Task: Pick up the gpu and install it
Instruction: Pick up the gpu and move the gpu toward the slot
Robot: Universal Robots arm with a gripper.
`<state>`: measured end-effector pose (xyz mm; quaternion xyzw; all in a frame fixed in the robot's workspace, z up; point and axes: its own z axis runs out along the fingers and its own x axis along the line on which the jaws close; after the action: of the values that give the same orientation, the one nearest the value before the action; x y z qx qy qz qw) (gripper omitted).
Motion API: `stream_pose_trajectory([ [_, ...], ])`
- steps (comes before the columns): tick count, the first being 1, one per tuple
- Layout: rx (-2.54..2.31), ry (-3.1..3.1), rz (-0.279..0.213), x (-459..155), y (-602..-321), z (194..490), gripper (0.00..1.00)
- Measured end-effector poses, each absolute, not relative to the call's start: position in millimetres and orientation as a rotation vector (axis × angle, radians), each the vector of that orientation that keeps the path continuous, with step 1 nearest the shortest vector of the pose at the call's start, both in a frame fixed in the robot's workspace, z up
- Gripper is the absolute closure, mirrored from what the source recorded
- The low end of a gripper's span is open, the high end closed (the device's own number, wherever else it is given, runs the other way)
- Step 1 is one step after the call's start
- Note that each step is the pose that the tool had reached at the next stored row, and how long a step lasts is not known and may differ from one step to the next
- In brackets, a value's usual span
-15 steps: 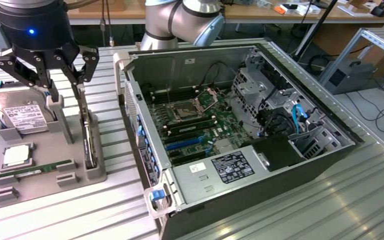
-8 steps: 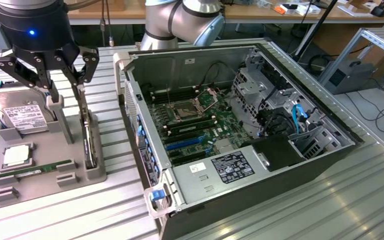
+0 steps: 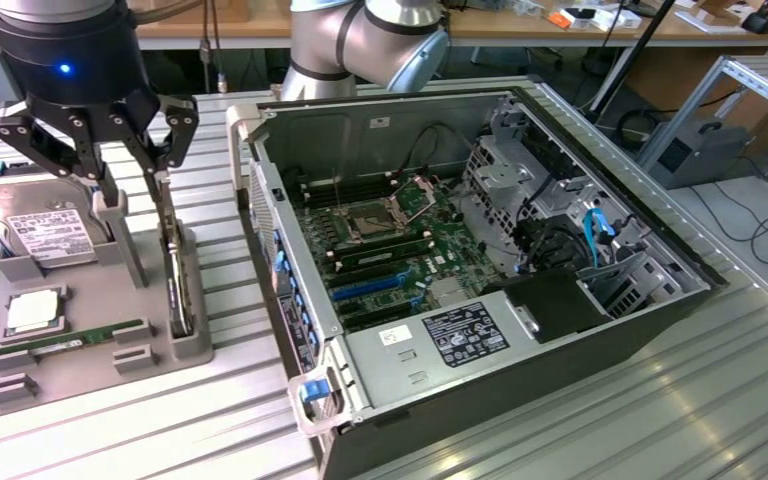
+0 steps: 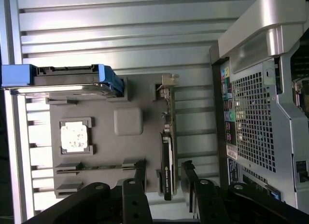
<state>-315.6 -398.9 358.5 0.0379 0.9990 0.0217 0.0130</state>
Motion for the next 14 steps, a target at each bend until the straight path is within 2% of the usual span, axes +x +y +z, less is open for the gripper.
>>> stream_pose_trajectory([
  [14,0.118,3.113,0.068,-316.0,-398.9,354.7,0.58],
])
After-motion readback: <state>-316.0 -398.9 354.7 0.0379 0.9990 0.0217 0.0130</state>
